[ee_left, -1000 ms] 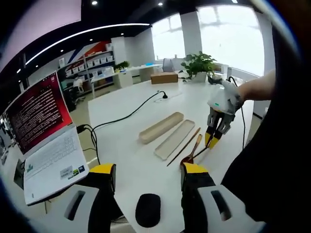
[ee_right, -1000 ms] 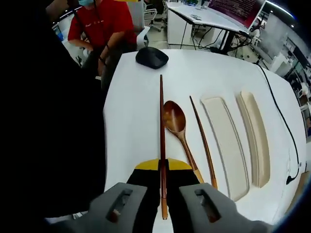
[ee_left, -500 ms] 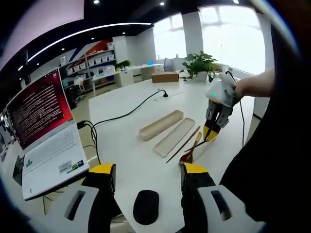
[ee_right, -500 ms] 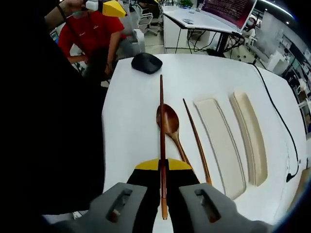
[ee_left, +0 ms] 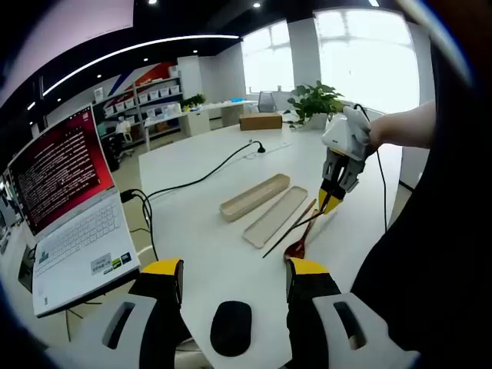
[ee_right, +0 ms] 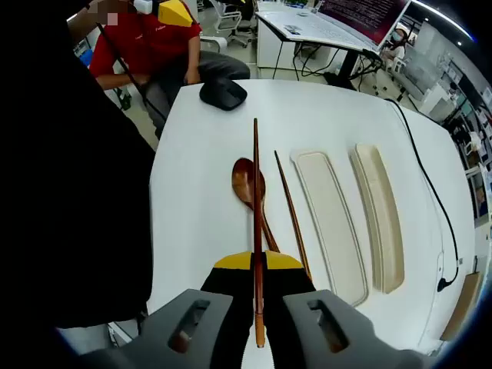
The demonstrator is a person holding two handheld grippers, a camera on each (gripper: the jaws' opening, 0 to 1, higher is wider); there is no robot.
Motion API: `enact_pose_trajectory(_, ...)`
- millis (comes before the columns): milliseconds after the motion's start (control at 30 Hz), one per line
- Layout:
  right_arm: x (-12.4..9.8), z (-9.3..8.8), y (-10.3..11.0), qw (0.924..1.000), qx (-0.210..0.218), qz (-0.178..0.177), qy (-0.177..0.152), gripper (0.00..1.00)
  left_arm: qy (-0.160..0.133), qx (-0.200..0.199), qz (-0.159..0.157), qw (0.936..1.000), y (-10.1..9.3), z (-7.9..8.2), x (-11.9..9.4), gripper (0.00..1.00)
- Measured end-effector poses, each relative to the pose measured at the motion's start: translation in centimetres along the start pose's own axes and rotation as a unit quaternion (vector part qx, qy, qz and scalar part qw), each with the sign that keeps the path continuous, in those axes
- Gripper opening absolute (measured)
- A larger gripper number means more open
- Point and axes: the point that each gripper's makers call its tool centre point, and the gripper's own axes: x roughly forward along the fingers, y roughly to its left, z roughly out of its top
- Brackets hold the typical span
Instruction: Arrange the utensils inside the cutlery case until each visible utensil rests in its matching compartment.
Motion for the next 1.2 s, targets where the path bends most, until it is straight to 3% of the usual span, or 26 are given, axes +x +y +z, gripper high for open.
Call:
enact_pose_trajectory(200, -0.2, -0.3, -1.0, 0.9995, -0.024, -0.011, 0.018, 0.0, -0.005, 0.004, 0.001, 1.0, 0.1, 0.5, 0.2, 0.55)
enact_pose_trajectory(567, -0.6, -0.6, -2.6, 0.9986, -0.038, -0.024, 0.027, 0.0, -0.003, -0.001, 0.005, 1.0, 0.2, -0.1, 0.0, 0.55)
enact_pose_trajectory(1033, -1.5, -0.3, -4.9, 0.9964, -0.056, -0.055, 0.033, 0.0, -0.009, 0.005, 0.016, 0.9998, 2.2, -0.6, -0.3, 0.56)
enact_pose_trajectory(1200, -1.7, -0.3, -5.4, 0.9957, -0.061, -0.059, 0.036, 0.0, -0.018, -0.008, 0.005, 0.9998, 1.6, -0.2, -0.2, 0.56)
